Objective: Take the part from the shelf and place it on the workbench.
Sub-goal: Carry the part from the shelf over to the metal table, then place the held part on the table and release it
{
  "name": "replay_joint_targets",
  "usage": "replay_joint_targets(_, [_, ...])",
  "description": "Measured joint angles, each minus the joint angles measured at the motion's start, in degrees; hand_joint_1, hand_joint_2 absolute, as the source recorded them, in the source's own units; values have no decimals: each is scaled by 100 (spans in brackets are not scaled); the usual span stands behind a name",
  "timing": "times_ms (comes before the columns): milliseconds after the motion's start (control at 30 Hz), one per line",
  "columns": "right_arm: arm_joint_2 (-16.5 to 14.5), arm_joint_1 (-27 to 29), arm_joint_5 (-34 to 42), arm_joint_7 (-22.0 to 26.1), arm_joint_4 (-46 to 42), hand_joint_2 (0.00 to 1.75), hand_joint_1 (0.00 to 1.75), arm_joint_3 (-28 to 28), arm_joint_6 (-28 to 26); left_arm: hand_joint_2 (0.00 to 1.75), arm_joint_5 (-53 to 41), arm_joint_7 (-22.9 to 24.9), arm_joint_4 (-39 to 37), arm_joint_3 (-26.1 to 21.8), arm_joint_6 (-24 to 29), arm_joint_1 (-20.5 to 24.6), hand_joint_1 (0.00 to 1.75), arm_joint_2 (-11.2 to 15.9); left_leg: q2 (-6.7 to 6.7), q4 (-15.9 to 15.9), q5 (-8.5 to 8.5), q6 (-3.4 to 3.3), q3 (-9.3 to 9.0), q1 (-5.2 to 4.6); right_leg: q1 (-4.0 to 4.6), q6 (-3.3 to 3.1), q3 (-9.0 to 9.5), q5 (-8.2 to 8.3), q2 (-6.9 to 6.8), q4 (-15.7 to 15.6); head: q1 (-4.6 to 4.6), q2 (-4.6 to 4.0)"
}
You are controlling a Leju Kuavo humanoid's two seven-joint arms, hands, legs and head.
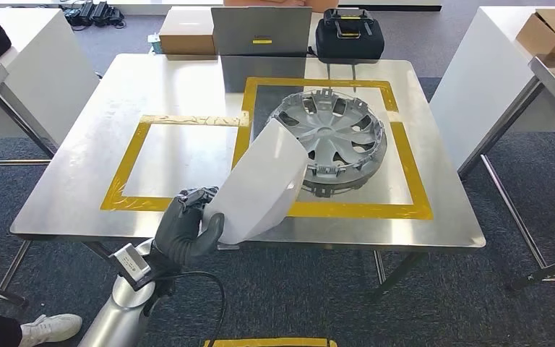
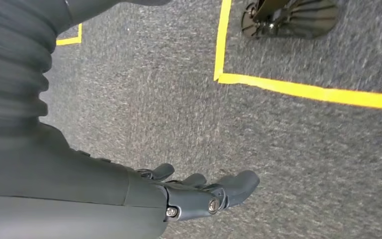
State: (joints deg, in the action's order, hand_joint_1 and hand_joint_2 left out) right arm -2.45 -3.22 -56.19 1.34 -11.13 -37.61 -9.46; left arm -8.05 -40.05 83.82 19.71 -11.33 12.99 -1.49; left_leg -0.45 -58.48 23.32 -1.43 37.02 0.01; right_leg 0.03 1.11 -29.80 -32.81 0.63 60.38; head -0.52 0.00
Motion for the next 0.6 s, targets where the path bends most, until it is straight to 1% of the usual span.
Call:
replay_joint_targets(33, [-1, -3, 11, 3, 0, 175, 0, -7, -7, 175, -18, -1, 12, 0, 8, 7, 175, -15, 5, 18, 16, -26, -25, 13, -11, 32, -140, -133, -9, 268, 14, 0])
replay_joint_targets(100, [-1, 4, 27, 4, 0, 175, 0, -30, -27, 175, -67, 0, 27, 0, 42, 5, 175, -38, 11, 24, 62, -56, -57, 15, -32, 80, -594, -416, -17, 1011, 44, 0])
replay_joint_targets(133, [1, 12, 28, 2, 0, 175, 0, -46, -35, 175, -94, 3, 33, 0, 66, -5, 175, -45, 10, 22, 85, -57, -73, 17, -47, 94, -803, -467, -19, 1295, 55, 0])
replay_joint_targets(167, [2, 19, 27, -1, 0, 175, 0, -61, -41, 175, -117, 5, 43, 0, 89, -20, 175, -49, 8, 20, 109, -51, -93, 21, -60, 105, -929, -410, -22, 1401, 63, 0])
replay_joint_targets(200, [2, 23, 23, -5, 0, 175, 0, -73, -43, 175, -141, 6, 61, 0, 108, -37, 175, -51, 6, 15, 134, -40, -122, 26, -73, 112, -942, -241, -25, 1283, 70, 0])
replay_joint_targets(233, [2, 24, 19, -12, 0, 175, 0, -80, -43, 175, -157, 9, 84, 0, 124, -56, 175, -55, 4, 8, 162, -22, -156, 33, -86, 118, -843, 9, -30, 963, 75, 0])
replay_joint_targets(267, [1, 24, 14, -21, 1, 175, 0, -84, -43, 175, -173, 13, 114, 0, 136, -72, 175, -60, 1, -8, 194, 3, -183, 24, -103, 131, -691, 248, -38, 553, 81, 0])
replay_joint_targets(300, [-9, 21, 10, -30, 4, 175, 0, -85, -37, 175, -188, 19, 148, -1, 148, -85, 175, -63, -9, -38, 242, -4, -199, 11, -123, 132, -557, 429, -38, 206, 96, 0])
replay_joint_targets(333, [-16, 18, 5, -39, 8, 175, 0, -86, -31, 175, -203, 27, 180, -1, 158, -93, 175, -67, -14, -64, 281, -7, -205, -17, -137, 121, -467, 516, -40, -24, 92, 0])
replay_joint_targets(367, [-22, 18, -3, -42, 12, 175, 0, -87, -28, 175, -216, 35, 211, -2, 169, -98, 175, -68, -18, -81, 314, -14, -206, -43, -146, 105, -431, 531, -39, -118, 80, 0])
replay_joint_targets(400, [-28, 20, -11, -37, 15, 175, 0, -87, -31, 175, -227, 44, 238, -6, 179, -102, 175, -68, -21, -85, 335, -30, -212, -55, -146, 76, -428, 521, -35, -120, 63, 0])
replay_joint_targets(467, [-24, 25, -24, -27, 15, 175, 0, -89, -63, 175, -238, 62, 277, -26, 196, -108, 175, -68, -14, -51, 321, 8, -242, -55, -133, 40, -417, 510, -35, -119, 27, 0])
replay_joint_targets(567, [-24, 25, -36, -40, 16, 175, 0, -88, -82, 175, -279, 97, 318, -82, 254, -134, 175, -67, -13, -9, 285, 86, -274, -42, -119, 4, -413, 505, -33, -119, 21, 0])
replay_joint_targets(600, [-24, 25, -44, -48, 16, 175, 0, -88, -80, 175, -310, 107, 331, -104, 292, -152, 175, -66, -13, -1, 282, 102, -278, -37, -115, -4, -411, 501, -33, -119, 20, 0])
